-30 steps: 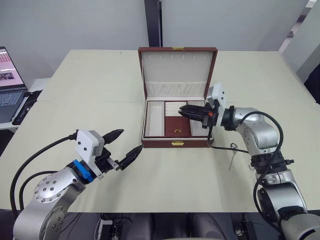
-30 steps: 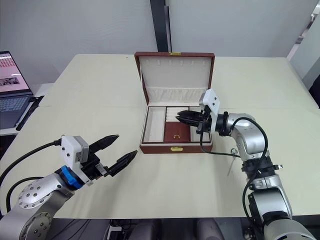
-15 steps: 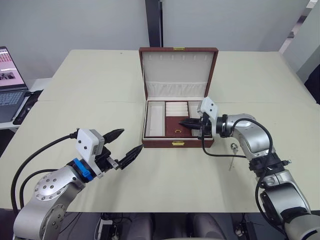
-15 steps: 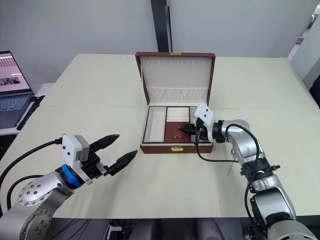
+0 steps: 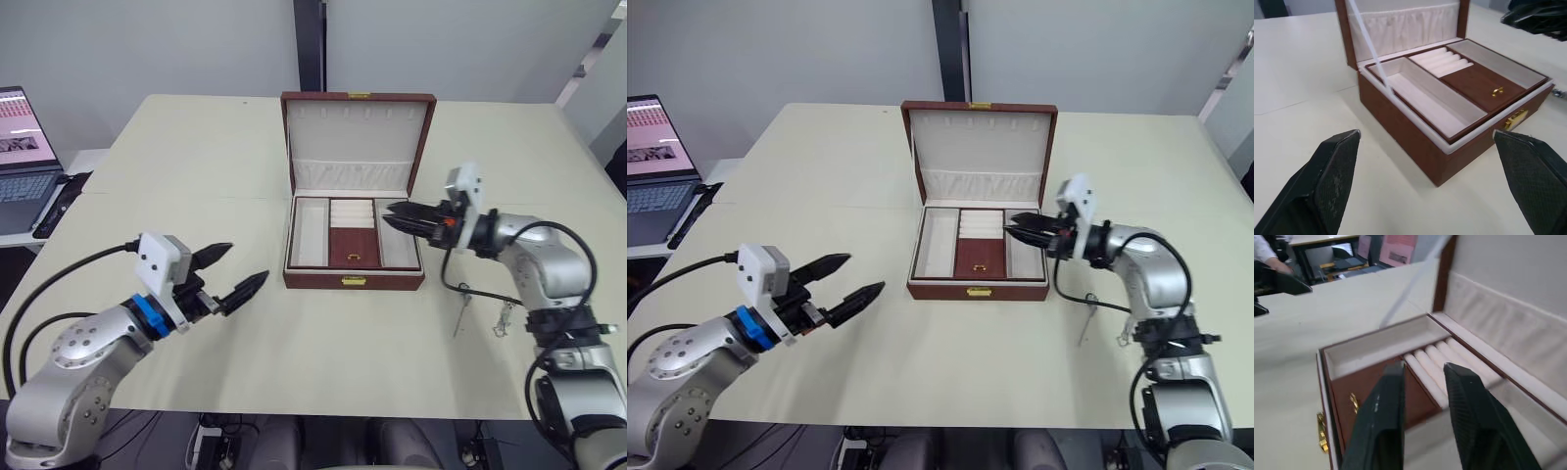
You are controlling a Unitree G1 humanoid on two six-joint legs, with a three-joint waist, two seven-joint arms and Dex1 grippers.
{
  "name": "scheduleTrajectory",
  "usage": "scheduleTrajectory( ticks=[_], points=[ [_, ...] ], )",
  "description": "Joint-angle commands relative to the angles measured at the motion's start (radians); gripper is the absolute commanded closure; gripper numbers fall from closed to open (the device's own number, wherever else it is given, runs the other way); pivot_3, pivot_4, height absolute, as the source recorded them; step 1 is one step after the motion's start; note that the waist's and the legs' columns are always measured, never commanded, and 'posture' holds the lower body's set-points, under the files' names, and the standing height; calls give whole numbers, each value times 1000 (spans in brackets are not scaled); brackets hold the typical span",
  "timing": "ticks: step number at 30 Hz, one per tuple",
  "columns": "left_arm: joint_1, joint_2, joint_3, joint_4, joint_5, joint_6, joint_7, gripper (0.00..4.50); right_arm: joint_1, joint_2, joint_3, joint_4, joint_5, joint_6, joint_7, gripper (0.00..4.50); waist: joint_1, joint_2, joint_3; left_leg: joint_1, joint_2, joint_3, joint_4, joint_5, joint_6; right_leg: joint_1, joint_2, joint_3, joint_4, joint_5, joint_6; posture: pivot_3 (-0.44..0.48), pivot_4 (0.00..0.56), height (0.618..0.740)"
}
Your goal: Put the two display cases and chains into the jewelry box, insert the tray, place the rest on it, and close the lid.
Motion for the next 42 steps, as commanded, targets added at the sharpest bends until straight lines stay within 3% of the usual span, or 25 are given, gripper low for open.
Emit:
scheduleTrajectory(
  ticks=[1,8,13,22,36,42],
  points=[
    [-9,40,54,64,10,-28,-55,0,43,-72,-83,-14,21,-15,-2,2078,-1,0,0,0,0,0,0,0,0,0,0,0,0,0,0,0,150,740],
    [8,140,162,300,87,-129,-168,0,257,-242,-230,49,-4,-130,31,41,-3,1,0,0,1,0,-1,0,0,0,1,0,0,0,0,0,150,740],
    [0,190,206,446,127,-188,-231,0,332,-305,-291,131,-2,-165,44,13,-6,1,0,3,0,3,-1,0,0,1,0,2,0,0,0,0,150,740],
    [-29,207,229,578,168,-256,-262,0,399,-306,-343,212,-3,-221,2,13,-5,1,0,3,1,3,-2,0,0,1,0,2,0,0,0,0,150,740],
    [-28,186,213,547,166,-250,-259,0,419,-302,-359,225,8,-234,-25,13,-6,1,0,3,1,3,-2,0,0,1,1,2,0,0,0,0,150,740],
    [-33,162,144,431,152,-242,-291,0,485,-256,-406,75,75,-154,-91,13,-4,1,0,3,1,3,-2,0,0,1,0,2,0,0,0,0,150,740]
  ],
)
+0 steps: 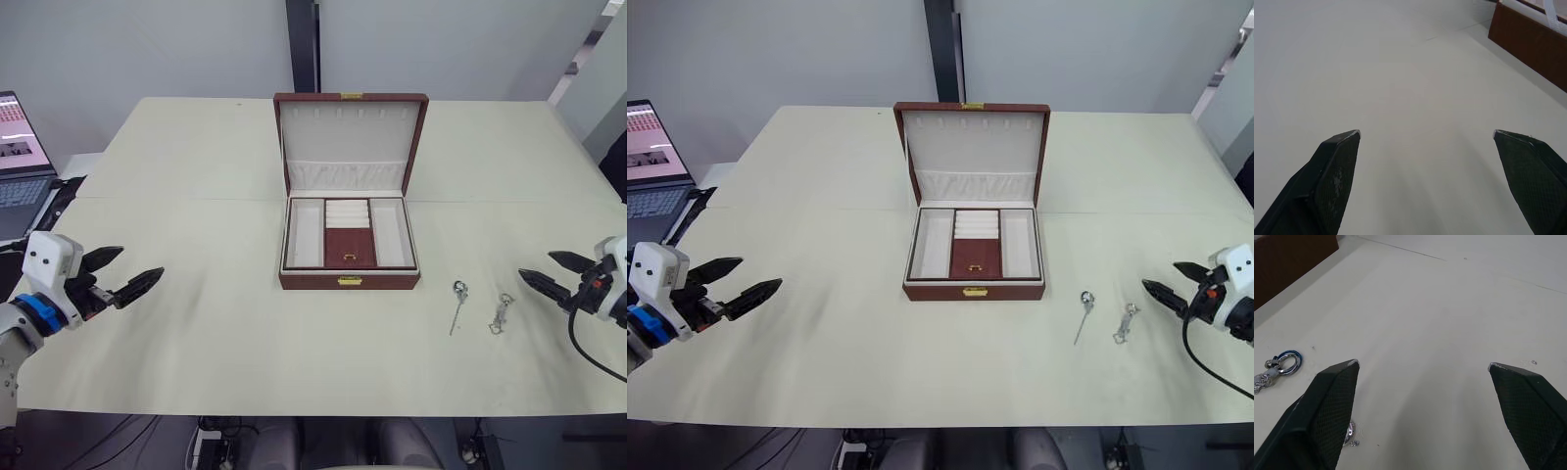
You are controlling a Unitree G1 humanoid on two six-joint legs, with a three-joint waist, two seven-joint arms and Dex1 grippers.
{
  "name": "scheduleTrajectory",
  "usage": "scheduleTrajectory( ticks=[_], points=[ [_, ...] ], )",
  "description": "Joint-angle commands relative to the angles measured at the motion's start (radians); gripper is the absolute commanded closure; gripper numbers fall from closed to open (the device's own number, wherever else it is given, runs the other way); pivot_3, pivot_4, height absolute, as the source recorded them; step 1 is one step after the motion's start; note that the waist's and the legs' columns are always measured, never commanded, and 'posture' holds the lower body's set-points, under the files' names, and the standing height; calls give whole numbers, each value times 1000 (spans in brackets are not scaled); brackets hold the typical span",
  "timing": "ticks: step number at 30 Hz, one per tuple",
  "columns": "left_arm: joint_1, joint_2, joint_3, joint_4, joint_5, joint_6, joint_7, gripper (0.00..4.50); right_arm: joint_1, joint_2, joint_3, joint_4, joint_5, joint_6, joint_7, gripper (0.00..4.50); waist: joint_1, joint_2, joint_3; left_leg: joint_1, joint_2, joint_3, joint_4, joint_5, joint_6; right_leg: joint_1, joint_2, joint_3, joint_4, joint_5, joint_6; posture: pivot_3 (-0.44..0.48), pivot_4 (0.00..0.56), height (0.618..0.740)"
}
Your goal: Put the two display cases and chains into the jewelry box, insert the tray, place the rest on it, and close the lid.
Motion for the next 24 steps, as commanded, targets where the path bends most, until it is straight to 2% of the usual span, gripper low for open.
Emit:
scheduleTrajectory(
  ticks=[1,5,11,18,24],
  points=[
    [-16,-15,-47,-100,-25,1,-29,0,33,28,-61,-138,64,57,-54,13,0,0,0,0,0,0,0,0,0,0,0,0,0,0,0,0,150,740],
    [-51,-33,-145,-188,-26,17,-56,0,107,84,-67,-308,95,122,-134,13,2,0,0,0,0,0,0,0,0,0,0,0,0,0,0,0,150,740],
    [-72,-62,-236,-305,-54,57,-73,0,221,204,-88,-528,121,186,-301,13,3,0,0,-1,0,-1,0,0,0,0,0,0,0,0,0,0,150,740],
    [-93,-79,-347,-417,-72,75,-109,0,353,308,-61,-687,96,189,-424,13,2,1,-1,0,0,0,0,0,0,0,1,0,0,0,0,0,150,740],
    [-89,-80,-425,-445,-56,53,-150,0,416,362,-45,-728,55,158,-488,13,2,1,-1,0,0,-1,0,0,0,1,1,0,0,0,0,0,150,740]
  ],
)
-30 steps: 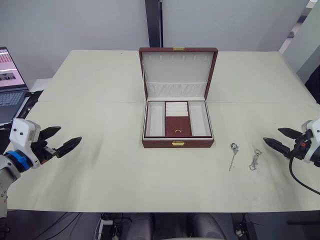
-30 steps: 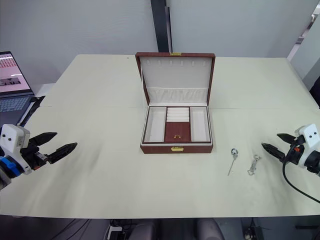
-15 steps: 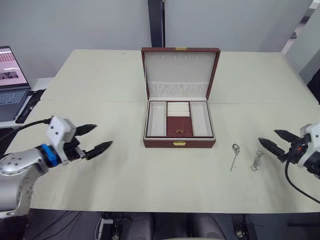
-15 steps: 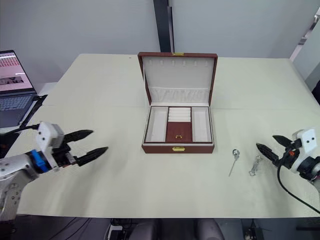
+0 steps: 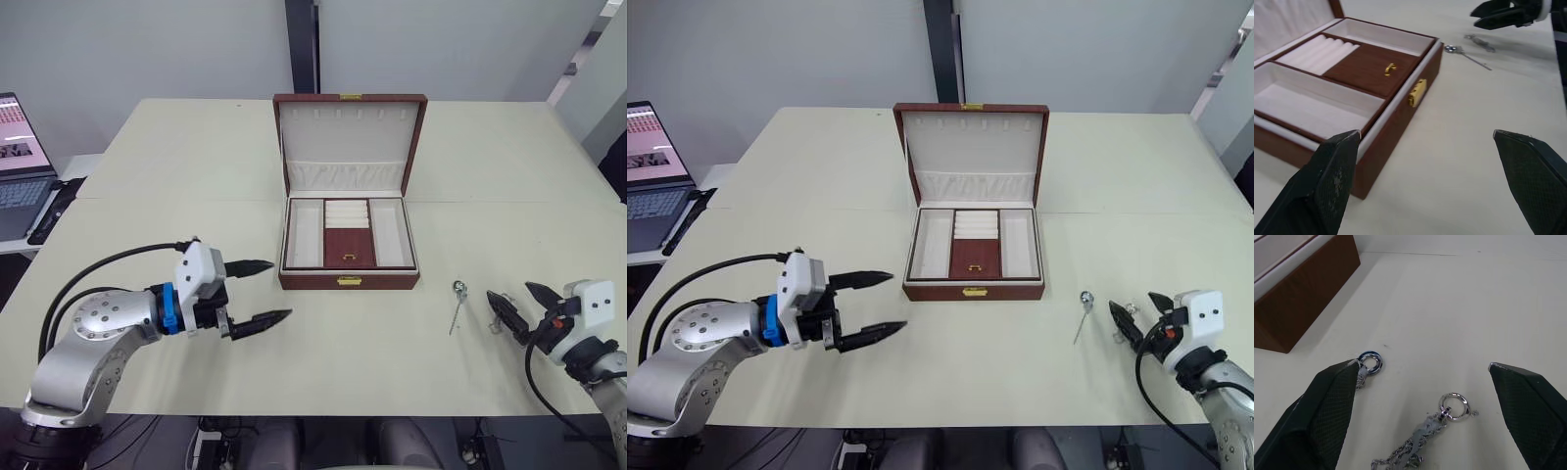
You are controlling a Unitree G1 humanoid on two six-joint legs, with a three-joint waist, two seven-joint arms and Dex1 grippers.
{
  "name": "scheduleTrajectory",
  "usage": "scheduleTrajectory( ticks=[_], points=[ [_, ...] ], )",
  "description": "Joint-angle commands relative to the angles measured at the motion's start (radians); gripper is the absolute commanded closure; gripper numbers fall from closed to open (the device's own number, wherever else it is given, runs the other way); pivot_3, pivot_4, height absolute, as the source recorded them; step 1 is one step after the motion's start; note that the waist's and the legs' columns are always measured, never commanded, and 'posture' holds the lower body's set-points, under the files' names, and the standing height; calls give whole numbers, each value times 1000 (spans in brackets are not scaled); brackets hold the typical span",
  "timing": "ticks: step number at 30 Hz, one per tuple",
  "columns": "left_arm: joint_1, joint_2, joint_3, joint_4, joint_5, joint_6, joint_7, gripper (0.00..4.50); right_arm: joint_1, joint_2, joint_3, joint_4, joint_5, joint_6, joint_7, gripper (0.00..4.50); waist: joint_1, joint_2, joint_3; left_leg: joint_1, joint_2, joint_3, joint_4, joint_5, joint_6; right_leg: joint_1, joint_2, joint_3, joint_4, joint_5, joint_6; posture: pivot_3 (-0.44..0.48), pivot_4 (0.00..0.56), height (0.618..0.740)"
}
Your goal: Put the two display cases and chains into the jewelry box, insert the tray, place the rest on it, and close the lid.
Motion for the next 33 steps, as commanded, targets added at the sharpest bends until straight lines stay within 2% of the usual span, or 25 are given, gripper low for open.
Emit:
scheduleTrajectory(
  ticks=[1,8,22,25,29,31,33],
  points=[
    [-10,0,-25,-24,3,-19,-25,0,24,16,-3,-44,-18,-31,-26,13,0,0,0,0,0,0,0,0,0,0,0,0,0,0,0,0,150,740],
    [-21,-7,-37,3,12,-41,-43,0,68,48,40,-79,-66,-41,-70,13,0,0,0,0,0,0,0,0,0,0,0,0,0,0,0,0,150,740],
    [-18,-24,-39,28,28,-71,-56,0,90,76,151,-15,-206,-38,-143,13,0,-1,-1,1,0,0,0,0,0,1,0,0,0,0,0,0,150,740],
    [-22,-26,-40,20,25,-64,-50,0,97,84,159,-3,-212,-42,-147,587,0,-2,-2,1,0,0,0,0,0,1,0,0,0,0,0,0,150,740],
    [-29,-30,-43,14,24,-55,-45,0,103,81,163,19,-221,-46,-154,1936,0,-4,-4,1,0,0,0,0,0,1,0,0,0,0,0,0,150,740],
    [-36,-32,-44,15,24,-50,-44,0,106,77,163,27,-223,-46,-156,2426,0,-5,-4,2,0,0,0,0,0,2,0,0,0,0,0,0,150,740],
    [-42,-33,-45,17,23,-47,-43,0,108,82,157,40,-216,-46,-158,2729,1,-6,-5,2,0,0,0,0,0,2,0,0,-1,0,0,0,150,740]
  ],
)
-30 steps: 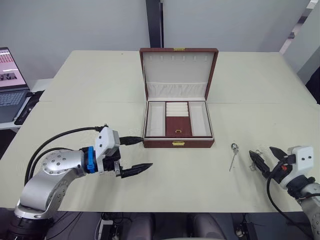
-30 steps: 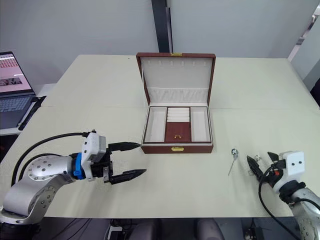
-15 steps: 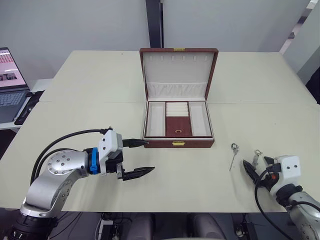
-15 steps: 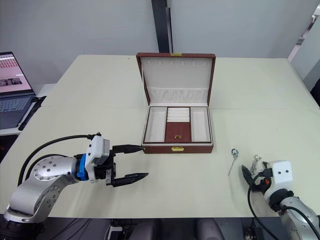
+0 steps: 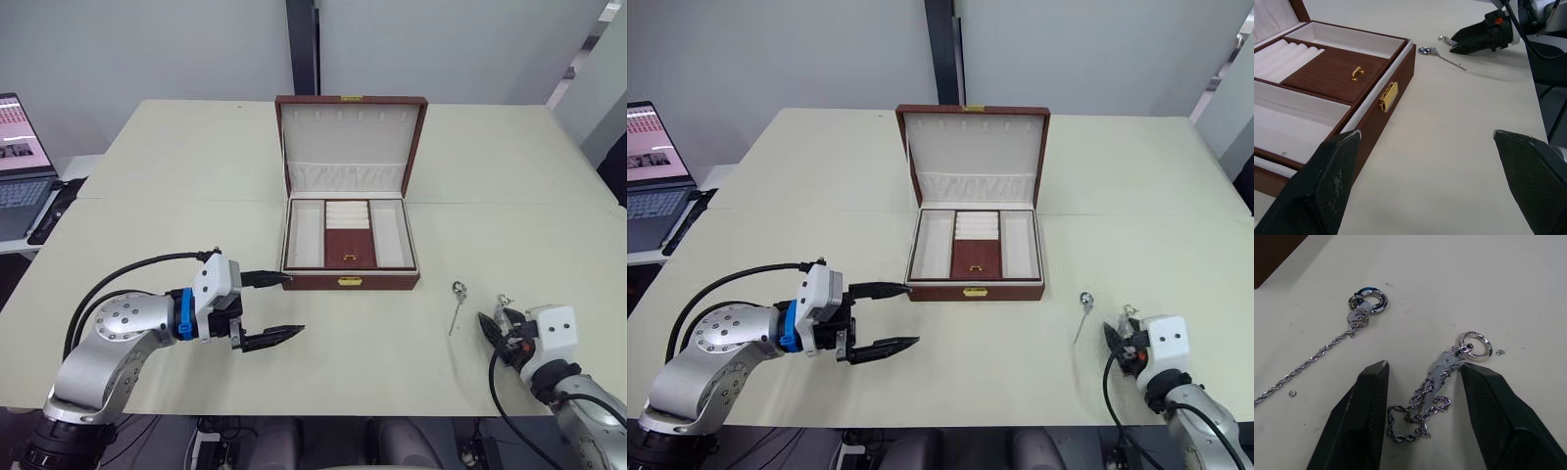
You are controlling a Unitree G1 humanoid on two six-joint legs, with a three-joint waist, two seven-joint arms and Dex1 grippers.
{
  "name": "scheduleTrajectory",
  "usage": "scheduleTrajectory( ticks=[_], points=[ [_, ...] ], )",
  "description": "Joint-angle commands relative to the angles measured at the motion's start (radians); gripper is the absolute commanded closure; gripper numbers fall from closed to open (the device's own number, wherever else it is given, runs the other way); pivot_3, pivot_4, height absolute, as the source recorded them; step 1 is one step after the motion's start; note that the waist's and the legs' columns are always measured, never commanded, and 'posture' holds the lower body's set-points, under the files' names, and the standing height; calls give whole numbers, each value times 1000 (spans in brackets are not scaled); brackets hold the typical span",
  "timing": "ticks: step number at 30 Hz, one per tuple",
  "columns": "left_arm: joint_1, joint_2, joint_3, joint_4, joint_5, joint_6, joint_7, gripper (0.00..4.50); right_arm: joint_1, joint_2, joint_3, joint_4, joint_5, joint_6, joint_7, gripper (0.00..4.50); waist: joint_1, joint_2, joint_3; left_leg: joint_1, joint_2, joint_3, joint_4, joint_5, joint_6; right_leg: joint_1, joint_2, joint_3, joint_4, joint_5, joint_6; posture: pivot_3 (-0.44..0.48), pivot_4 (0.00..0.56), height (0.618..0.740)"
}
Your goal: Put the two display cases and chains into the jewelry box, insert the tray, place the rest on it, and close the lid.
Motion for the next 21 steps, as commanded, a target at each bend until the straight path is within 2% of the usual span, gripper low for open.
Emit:
scheduleTrajectory(
  ticks=[1,9,16,21],
  points=[
    [-17,-3,-3,-22,-7,-1,5,0,25,5,-6,54,-15,24,-13,2924,0,-2,-1,0,0,0,0,0,0,0,0,0,0,0,0,0,150,740],
    [-15,-7,-1,-7,-3,-14,-4,0,22,10,-6,87,-8,2,-11,4334,0,-6,-6,0,0,-1,0,0,0,0,0,-1,0,0,0,0,150,740],
    [-8,-14,1,7,5,-31,-8,0,17,11,-32,96,25,-40,13,4345,1,-7,-8,0,0,-1,0,0,0,1,0,-1,0,0,0,0,150,740],
    [1,-24,12,17,6,-38,0,0,6,-22,-90,54,109,-52,91,4346,1,-6,-7,0,0,-1,0,0,0,1,0,-1,0,0,0,0,150,740]
  ],
)
